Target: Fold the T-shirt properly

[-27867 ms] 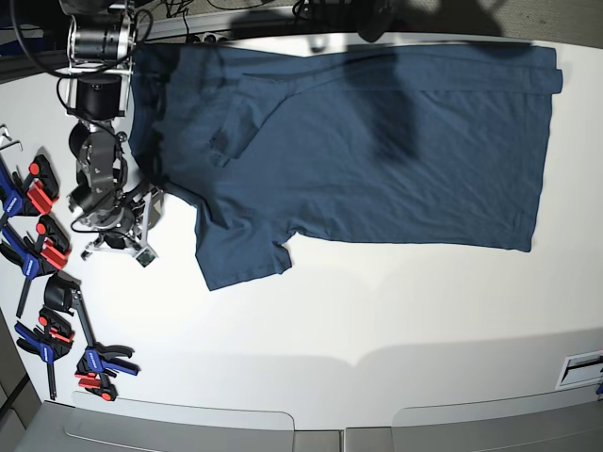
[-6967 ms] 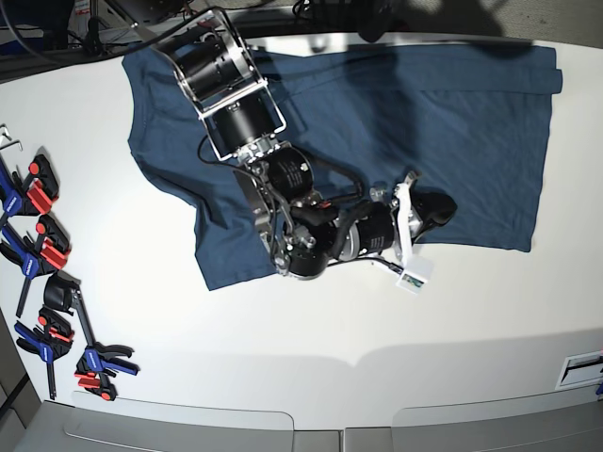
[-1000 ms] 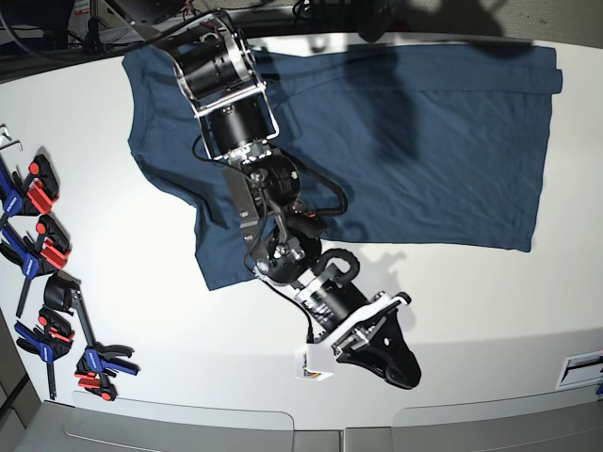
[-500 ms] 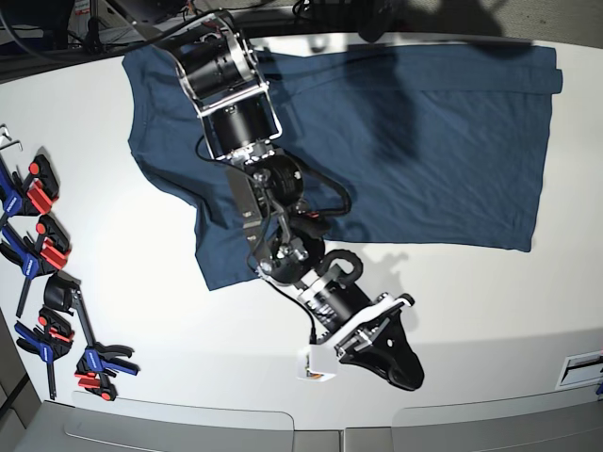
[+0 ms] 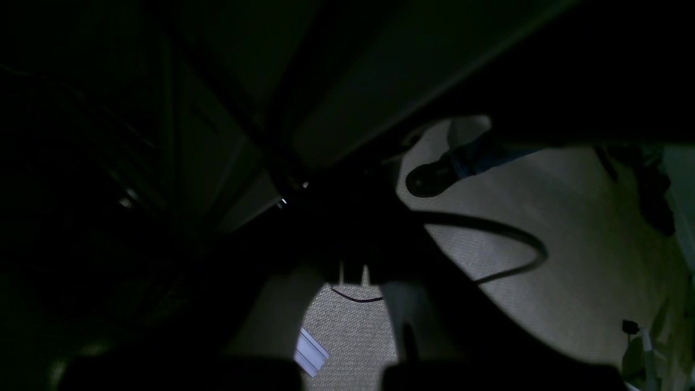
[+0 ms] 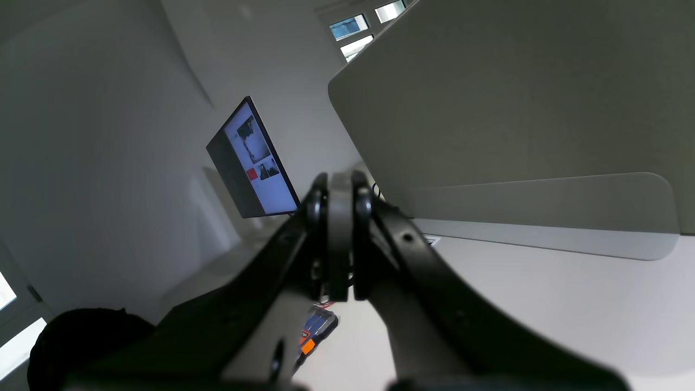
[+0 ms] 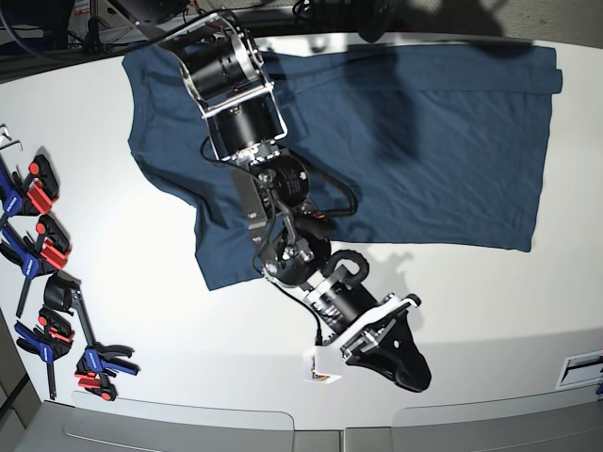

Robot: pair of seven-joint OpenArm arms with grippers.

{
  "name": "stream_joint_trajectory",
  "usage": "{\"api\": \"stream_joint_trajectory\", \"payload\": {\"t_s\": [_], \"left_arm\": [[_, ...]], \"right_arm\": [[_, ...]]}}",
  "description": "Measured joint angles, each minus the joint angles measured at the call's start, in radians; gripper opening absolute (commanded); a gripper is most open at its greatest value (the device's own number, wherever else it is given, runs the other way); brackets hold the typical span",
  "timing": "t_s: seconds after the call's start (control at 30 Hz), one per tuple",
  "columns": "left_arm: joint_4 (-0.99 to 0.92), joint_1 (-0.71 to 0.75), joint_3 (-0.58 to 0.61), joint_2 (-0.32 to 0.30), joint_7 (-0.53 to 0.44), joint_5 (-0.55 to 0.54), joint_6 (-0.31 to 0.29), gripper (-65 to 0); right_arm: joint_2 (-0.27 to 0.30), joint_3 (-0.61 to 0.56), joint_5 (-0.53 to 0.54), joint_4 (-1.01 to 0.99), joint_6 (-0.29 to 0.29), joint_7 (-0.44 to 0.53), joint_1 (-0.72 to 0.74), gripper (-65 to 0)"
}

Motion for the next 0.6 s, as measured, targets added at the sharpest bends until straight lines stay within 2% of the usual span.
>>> {"api": "stream_joint_trajectory", "payload": {"t_s": [0.6], "left_arm": [[0.000,0.000,0.000,0.000,0.000,0.000,0.000,-65.0]], "right_arm": [[0.000,0.000,0.000,0.000,0.000,0.000,0.000,-65.0]]}}
